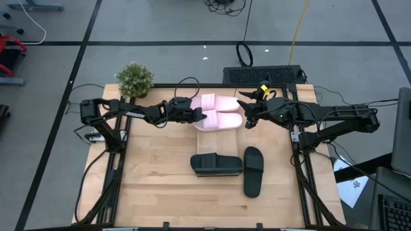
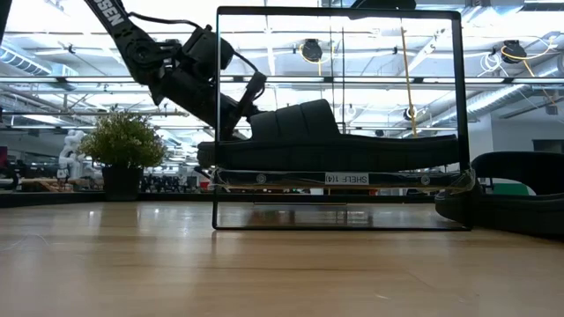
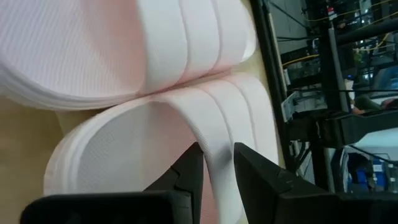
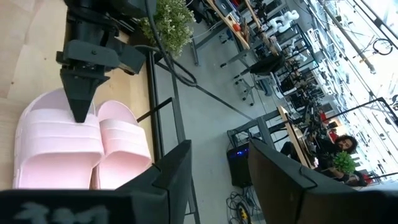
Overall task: Pick and place slides into the shelf
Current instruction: Put the pink slipper on the shelf
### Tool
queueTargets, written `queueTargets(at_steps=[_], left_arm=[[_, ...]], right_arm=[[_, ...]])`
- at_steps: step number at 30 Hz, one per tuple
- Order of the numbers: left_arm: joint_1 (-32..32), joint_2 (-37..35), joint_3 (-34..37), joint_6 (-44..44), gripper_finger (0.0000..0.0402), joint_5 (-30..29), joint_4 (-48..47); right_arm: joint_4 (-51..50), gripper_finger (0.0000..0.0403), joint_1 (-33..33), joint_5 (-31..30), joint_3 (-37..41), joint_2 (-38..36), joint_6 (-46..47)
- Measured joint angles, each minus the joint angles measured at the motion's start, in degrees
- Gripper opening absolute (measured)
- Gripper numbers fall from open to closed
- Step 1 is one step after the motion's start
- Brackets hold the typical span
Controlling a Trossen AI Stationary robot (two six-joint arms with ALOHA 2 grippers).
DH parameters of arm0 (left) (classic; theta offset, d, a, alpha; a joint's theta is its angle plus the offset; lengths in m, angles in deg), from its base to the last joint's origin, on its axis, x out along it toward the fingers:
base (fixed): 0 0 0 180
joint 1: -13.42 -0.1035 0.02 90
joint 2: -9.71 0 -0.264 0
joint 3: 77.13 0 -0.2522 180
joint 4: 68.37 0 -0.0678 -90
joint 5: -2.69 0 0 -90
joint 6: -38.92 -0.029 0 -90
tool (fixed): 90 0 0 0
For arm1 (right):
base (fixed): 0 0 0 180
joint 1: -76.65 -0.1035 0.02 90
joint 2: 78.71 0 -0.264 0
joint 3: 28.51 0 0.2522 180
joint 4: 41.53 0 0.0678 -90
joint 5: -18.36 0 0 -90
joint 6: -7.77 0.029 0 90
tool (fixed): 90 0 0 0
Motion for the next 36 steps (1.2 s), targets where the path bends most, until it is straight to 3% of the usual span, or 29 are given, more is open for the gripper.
queueTargets(at_steps=[36], left_arm=[[-1.3,-1.5,-0.1,-1.7,0.0083,1.8,-4.7]], right_arm=[[0.0,0.0148,0.0,0.0,0.0,0.0,0.0]])
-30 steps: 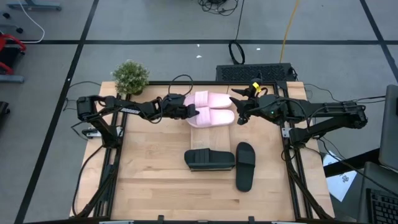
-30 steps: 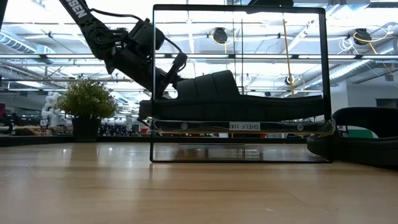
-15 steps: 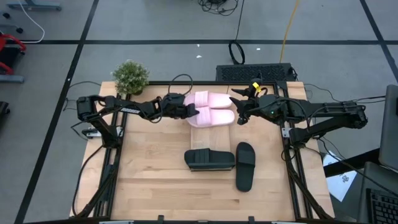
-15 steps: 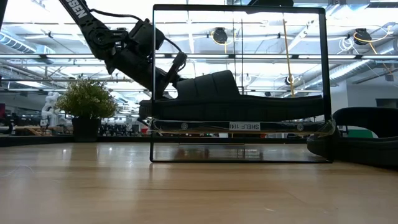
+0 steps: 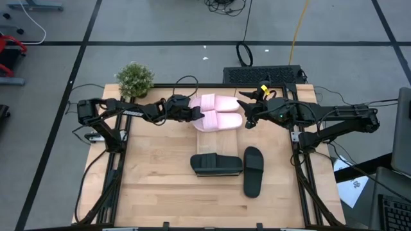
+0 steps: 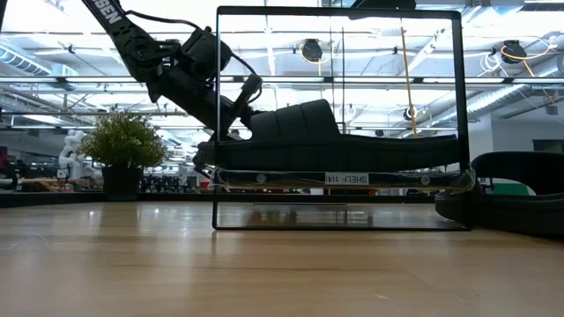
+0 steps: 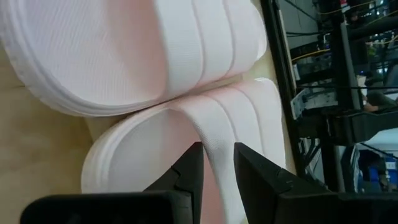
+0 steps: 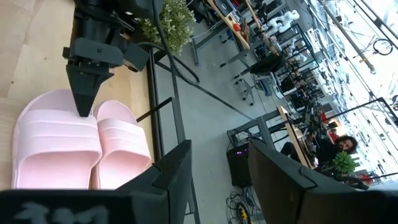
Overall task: Pick and place slides into the shelf
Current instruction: Put the pink slipper on the shelf, then put the black slipper on the shelf
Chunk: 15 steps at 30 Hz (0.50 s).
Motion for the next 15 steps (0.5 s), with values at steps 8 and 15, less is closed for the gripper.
queueTargets(at_steps=[8,15], left_arm=[[-1.0,-4.9,0.1,-2.3,0.0083,-0.7,-8.7],[-1.1,-9.9,0.0,-3.5,0.0083,-3.3,-13.3]], right_arm=[[0.0,0.0148,0.0,0.0,0.0,0.0,0.0],[0.0,0.0148,0.0,0.0,0.0,0.0,-0.2]])
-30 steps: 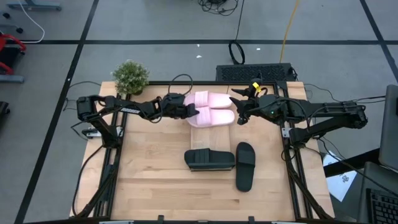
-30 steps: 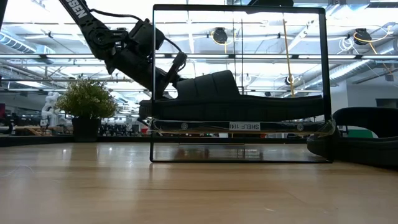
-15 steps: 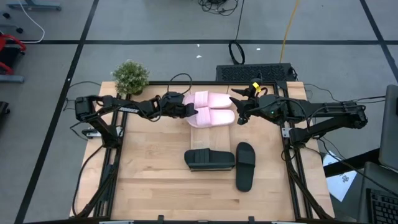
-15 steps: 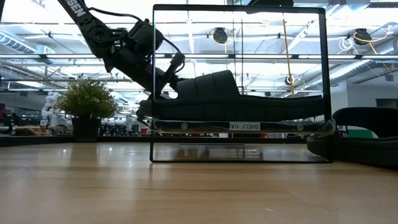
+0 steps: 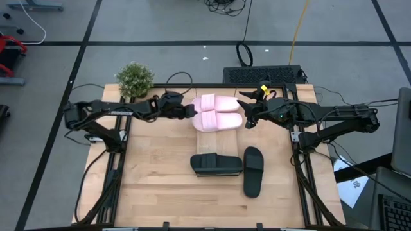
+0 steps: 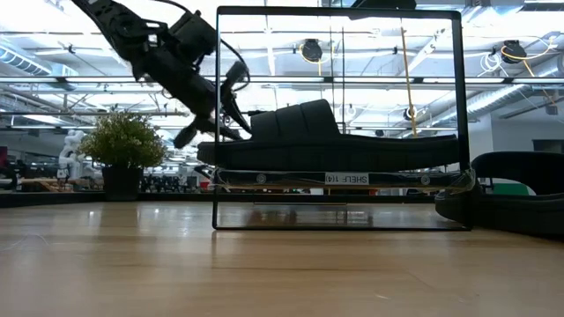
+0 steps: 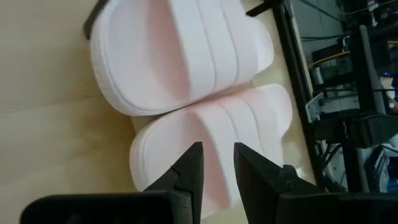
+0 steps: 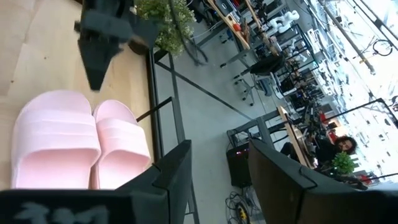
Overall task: Pick and place slides into the shelf
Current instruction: Put the black slipper on the shelf
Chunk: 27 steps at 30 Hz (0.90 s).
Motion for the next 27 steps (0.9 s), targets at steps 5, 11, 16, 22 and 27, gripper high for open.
queueTargets(at_steps=[5,11,16,22,27], left_arm=[[0.0,-6.3,0.0,-1.0,0.0083,-0.2,-4.1],[1.7,-13.8,0.0,-1.9,0.0083,-1.5,-11.8],[3.6,-18.5,0.0,-1.9,0.0083,-5.3,-15.8],[5.3,-19.9,0.0,-1.9,0.0083,-6.7,-16.5],[7.3,-19.8,0.0,-1.9,0.0083,-7.1,-17.0]], right_arm=[[-3.9,0.0148,-0.1,-0.1,0.0,-0.8,0.2],[-22.8,0.0148,-3.2,4.9,0.0,-3.5,10.0],[-31.9,0.0148,-7.0,25.3,0.0,-5.9,21.2],[-38.9,0.0148,-9.0,37.3,0.0,-7.0,30.7],[-38.9,0.0148,-10.1,39.1,2.2,-6.4,35.7]])
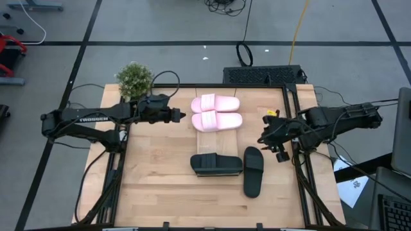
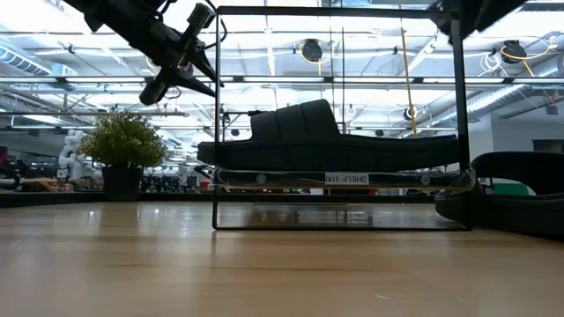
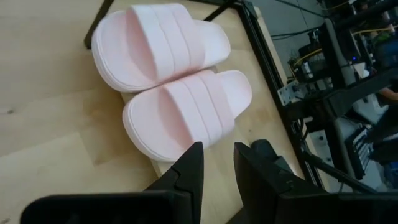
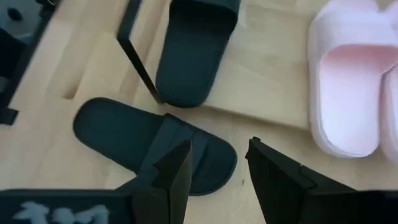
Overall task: Pick and place slides into the shelf
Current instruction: Put the black slipper on the shelf
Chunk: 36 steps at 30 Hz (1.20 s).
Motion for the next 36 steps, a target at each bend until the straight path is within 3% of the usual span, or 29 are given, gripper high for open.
queueTargets(at_steps=[12,18,21,26,31,36], left_arm=[[5.3,0.0,0.0,1.9,0.0083,-3.6,-0.4],[6.5,0.0,0.0,2.2,0.0083,-3.7,-0.3],[6.9,0.0,0.0,2.4,0.0083,-3.7,-0.3],[7.1,0.0,0.0,2.4,0.0083,-3.7,-0.3],[7.1,0.0,0.0,2.0,0.0083,-4.3,-0.2],[7.1,0.0,0.0,1.7,0.0083,-4.6,-0.2]], right_arm=[[5.1,0.0148,-9.5,0.0,10.9,2.9,7.4],[5.8,0.0148,-10.4,2.7,13.2,2.5,4.0],[7.7,0.0148,-8.3,7.5,15.0,2.6,1.9],[10.5,0.0148,-1.6,9.3,17.3,2.6,-0.9],[14.9,0.0148,6.9,21.0,19.9,2.7,-1.9],[15.9,0.0148,13.5,28.7,22.9,2.7,-3.4]])
